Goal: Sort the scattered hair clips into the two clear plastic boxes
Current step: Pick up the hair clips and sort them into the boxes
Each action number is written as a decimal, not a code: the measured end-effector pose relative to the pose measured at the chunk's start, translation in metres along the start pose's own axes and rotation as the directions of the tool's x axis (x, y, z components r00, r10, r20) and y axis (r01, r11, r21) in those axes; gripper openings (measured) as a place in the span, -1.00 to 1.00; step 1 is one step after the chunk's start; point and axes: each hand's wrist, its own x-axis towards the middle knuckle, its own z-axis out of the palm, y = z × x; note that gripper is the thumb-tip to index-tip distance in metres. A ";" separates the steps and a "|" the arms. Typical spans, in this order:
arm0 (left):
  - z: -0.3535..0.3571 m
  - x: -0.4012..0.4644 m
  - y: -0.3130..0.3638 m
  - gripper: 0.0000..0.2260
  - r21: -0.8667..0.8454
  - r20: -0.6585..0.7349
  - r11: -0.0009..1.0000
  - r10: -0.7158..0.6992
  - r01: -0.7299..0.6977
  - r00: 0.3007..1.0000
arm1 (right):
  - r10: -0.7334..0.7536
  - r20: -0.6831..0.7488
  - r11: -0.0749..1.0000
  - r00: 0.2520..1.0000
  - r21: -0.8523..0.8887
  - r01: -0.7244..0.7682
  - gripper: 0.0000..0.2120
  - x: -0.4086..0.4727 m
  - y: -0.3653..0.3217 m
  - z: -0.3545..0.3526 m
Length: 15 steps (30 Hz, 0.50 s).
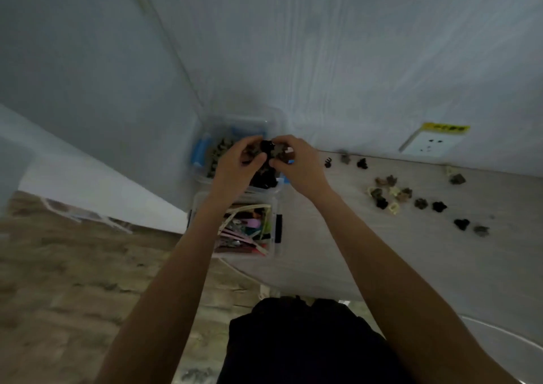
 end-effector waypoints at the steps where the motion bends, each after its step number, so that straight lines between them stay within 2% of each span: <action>1: -0.005 0.000 -0.002 -0.66 -0.044 -0.004 0.999 -0.031 0.030 1.000 | 0.004 0.030 1.000 1.000 -0.003 -0.004 -0.60 0.004 -0.003 0.005; 4: -0.017 0.000 -0.008 -0.56 -0.156 0.007 0.981 -0.112 0.112 0.994 | 0.026 0.108 1.000 0.994 0.013 -0.027 -0.46 0.013 -0.008 0.018; 7: -0.019 0.002 -0.012 -0.55 -0.174 -0.003 0.967 -0.190 0.186 0.982 | 0.056 0.108 0.998 0.993 -0.001 -0.056 -0.47 0.014 -0.007 0.022; 9: -0.016 0.001 -0.010 -0.60 -0.135 -0.060 0.979 -0.164 0.155 0.985 | 0.059 0.058 0.998 0.997 0.034 -0.061 -0.57 0.009 -0.007 0.018; 12: -0.003 -0.006 0.005 -0.71 -0.093 -0.113 0.995 -0.044 0.034 0.993 | 0.023 -0.046 0.994 0.999 0.108 -0.018 -0.70 -0.011 0.001 0.001; 15: 0.026 -0.015 0.017 -0.76 -0.188 0.006 0.982 0.003 -0.002 1.000 | 0.038 -0.138 0.997 0.990 0.069 -0.029 -0.72 -0.040 0.031 -0.029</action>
